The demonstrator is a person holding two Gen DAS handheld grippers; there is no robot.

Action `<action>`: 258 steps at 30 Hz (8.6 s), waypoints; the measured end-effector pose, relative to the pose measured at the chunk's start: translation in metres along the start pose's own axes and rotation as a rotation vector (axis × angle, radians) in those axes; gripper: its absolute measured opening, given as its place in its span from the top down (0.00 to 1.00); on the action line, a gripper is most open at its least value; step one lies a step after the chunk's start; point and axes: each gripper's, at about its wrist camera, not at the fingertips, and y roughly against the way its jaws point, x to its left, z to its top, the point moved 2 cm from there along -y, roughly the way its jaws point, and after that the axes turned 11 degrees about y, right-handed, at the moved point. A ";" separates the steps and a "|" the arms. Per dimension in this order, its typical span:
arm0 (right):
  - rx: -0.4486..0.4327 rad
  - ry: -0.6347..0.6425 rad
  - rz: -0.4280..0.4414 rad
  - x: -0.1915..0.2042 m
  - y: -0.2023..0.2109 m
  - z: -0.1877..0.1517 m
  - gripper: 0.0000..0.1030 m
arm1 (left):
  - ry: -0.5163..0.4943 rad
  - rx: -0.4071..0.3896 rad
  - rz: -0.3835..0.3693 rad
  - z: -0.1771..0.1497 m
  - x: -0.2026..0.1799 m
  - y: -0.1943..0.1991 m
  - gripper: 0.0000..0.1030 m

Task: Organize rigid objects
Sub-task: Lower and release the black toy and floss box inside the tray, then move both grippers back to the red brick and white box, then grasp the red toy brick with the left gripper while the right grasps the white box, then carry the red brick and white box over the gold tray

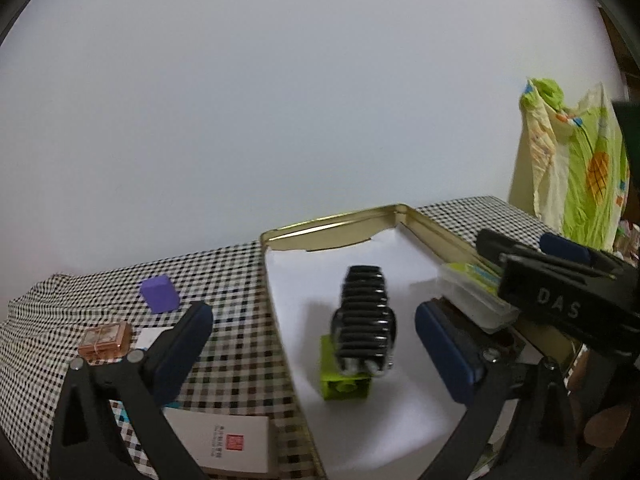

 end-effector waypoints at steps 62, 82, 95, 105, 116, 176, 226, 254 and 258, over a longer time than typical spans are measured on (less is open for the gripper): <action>-0.073 0.154 0.292 0.165 0.076 -0.033 0.19 | 0.255 0.111 0.340 -0.005 0.248 0.024 0.01; 0.300 0.022 0.319 0.203 0.028 -0.062 0.19 | 0.241 0.365 0.299 -0.023 0.256 -0.007 0.01; 0.387 0.071 0.172 0.219 0.008 -0.059 0.18 | 0.310 0.435 0.296 -0.033 0.271 -0.018 0.00; 0.415 0.107 0.120 0.231 -0.001 -0.057 0.05 | 0.317 0.407 0.289 -0.032 0.272 -0.014 0.21; 0.374 0.096 0.260 0.219 0.016 -0.054 0.23 | 0.327 0.374 0.276 -0.031 0.266 -0.005 0.68; -0.281 0.154 -0.038 0.051 0.049 0.049 0.23 | 0.264 -0.046 -0.010 0.007 0.134 0.040 0.70; -0.073 0.181 0.048 0.012 0.021 0.039 0.23 | 0.005 0.212 -0.098 -0.003 -0.028 -0.026 0.70; 0.002 0.221 0.076 0.025 0.014 0.034 0.23 | -0.029 0.221 -0.039 -0.007 -0.029 -0.031 0.70; 0.005 0.224 0.077 0.026 0.013 0.034 0.22 | -0.034 0.218 -0.029 -0.007 -0.030 -0.032 0.70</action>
